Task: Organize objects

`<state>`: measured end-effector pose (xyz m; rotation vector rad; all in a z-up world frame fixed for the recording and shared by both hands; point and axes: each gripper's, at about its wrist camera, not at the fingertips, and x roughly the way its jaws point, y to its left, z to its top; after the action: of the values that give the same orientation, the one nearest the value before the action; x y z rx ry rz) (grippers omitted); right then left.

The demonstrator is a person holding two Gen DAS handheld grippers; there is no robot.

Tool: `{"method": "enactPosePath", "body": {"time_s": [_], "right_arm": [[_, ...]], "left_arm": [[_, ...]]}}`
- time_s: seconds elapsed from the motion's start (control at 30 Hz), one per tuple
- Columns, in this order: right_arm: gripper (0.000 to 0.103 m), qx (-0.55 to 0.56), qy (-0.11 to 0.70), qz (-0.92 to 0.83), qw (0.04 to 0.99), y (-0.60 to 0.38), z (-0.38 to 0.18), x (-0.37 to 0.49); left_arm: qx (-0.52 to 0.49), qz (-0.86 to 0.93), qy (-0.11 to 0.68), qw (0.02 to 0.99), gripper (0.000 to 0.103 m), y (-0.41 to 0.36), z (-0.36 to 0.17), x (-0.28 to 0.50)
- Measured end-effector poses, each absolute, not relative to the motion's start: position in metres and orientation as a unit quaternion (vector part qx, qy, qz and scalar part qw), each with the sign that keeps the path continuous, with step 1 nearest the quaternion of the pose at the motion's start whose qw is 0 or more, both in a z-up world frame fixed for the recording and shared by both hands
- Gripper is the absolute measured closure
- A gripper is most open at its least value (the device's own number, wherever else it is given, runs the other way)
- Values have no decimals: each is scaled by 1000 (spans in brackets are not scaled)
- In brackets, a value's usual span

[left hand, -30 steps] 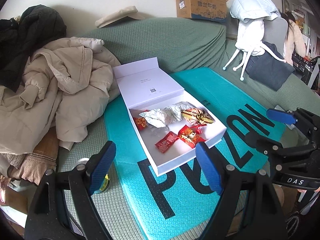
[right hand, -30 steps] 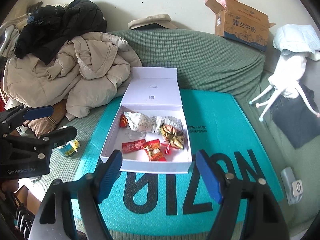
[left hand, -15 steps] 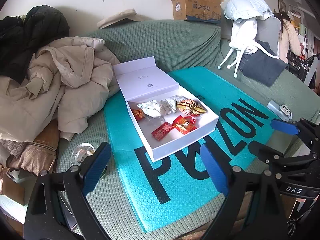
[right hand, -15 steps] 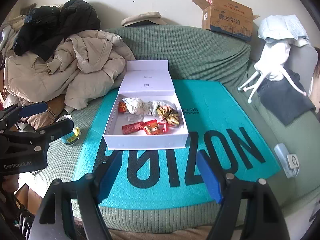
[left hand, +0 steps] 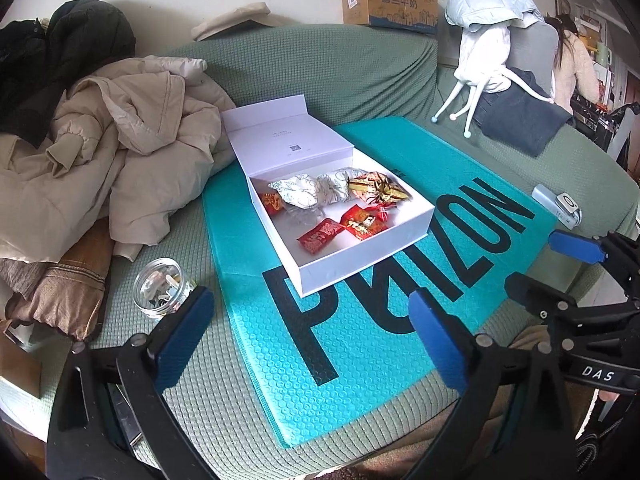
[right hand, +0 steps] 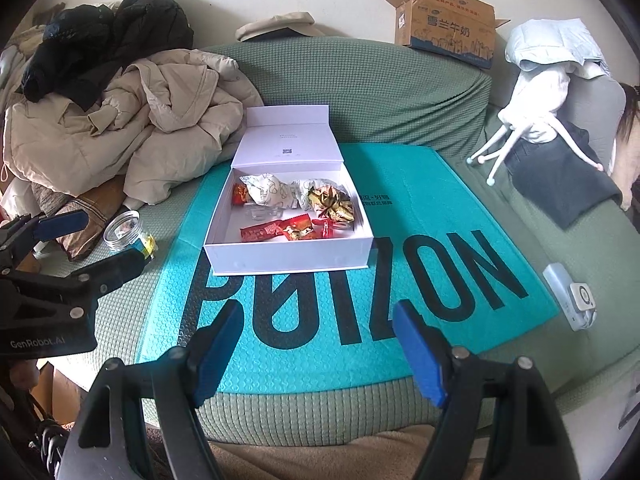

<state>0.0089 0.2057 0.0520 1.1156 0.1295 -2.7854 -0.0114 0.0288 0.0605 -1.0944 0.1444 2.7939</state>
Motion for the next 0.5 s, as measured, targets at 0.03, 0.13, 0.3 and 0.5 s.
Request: {"method": "enactPosePath", "body": {"time_s": [0.03,0.13,0.3,0.5], "right_arm": [[25,370,43,-925,69,206,52,9],[25,369,45,-926,67,205,52,11],[25,369,48,-926,68,202,53,10],[25,372,52,-924,69,199,51,8]], "left_arm": [[-365,927,46,71,5,28,60,-12],[-368,926,46,74,5,26,59,-13],[-381,921,33,78,5,22,55,-18],[-382,920,36,75,5,21,53,-20]]}}
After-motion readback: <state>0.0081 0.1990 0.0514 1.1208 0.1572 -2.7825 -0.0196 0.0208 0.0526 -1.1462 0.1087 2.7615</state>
